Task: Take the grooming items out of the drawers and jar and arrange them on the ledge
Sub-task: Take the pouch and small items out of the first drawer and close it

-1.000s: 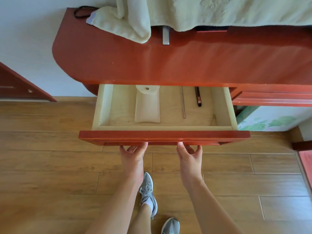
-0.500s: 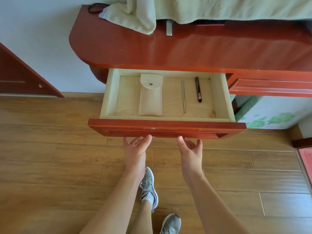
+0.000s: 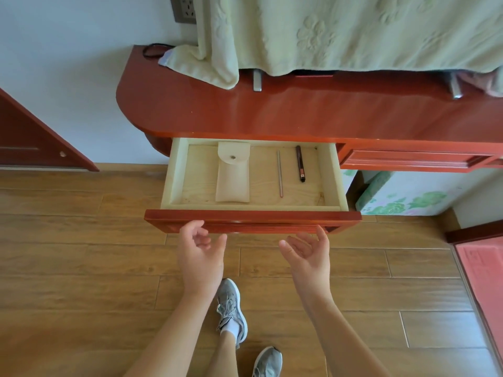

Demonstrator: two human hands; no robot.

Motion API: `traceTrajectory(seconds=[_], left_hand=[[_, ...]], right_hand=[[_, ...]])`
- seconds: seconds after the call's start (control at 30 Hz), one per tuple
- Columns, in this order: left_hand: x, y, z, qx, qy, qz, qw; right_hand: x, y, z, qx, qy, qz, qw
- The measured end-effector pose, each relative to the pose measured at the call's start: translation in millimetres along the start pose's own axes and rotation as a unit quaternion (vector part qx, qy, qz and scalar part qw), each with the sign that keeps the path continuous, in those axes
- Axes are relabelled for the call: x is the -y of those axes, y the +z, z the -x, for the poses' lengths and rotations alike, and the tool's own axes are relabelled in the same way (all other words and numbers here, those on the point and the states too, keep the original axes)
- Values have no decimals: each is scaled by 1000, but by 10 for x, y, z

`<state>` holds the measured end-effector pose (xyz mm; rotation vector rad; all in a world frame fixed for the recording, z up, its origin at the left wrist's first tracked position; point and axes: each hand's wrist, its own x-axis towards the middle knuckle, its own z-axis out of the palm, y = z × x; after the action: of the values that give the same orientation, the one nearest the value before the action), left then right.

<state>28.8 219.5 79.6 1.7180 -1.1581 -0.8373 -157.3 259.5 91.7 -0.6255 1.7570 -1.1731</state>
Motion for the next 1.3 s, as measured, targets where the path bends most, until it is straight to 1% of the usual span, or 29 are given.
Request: traceTrajectory(seconds=[0.07,0.13,0.17,0.2,0.27,0.3,0.4,0.57,0.87,1.3], left_hand=[[-149,-87,-94,16,115,-91,989],[-299,-139,-237,49,208,-171,962],[-352,-140,-316,76,231,-209,947],[-404,-130,-399,110,233,-245,935],[-441,-90,-539,174,199,-297,917],[-431,-70,-588,193,179,-309,914],[-362,-36,-652,209,156,-307,915],[-313,-65,-643,216,120,-294,923],[-319,-151,-613,245,71,-289,923],[-431,-195,-796,286,7,-255,924]], right_hand=[[176,-53,16,10,-40,79,996],[340,-75,-38,14,-88,170,981],[407,-70,-85,22,-109,218,970],[459,-58,-140,33,-122,261,957],[505,-26,-245,54,-125,321,937],[499,-10,-294,60,-125,341,930],[444,18,-387,61,-131,385,911],[415,11,-393,38,-113,378,918],[430,-10,-319,39,-83,375,923],[655,89,-374,42,-42,393,917]])
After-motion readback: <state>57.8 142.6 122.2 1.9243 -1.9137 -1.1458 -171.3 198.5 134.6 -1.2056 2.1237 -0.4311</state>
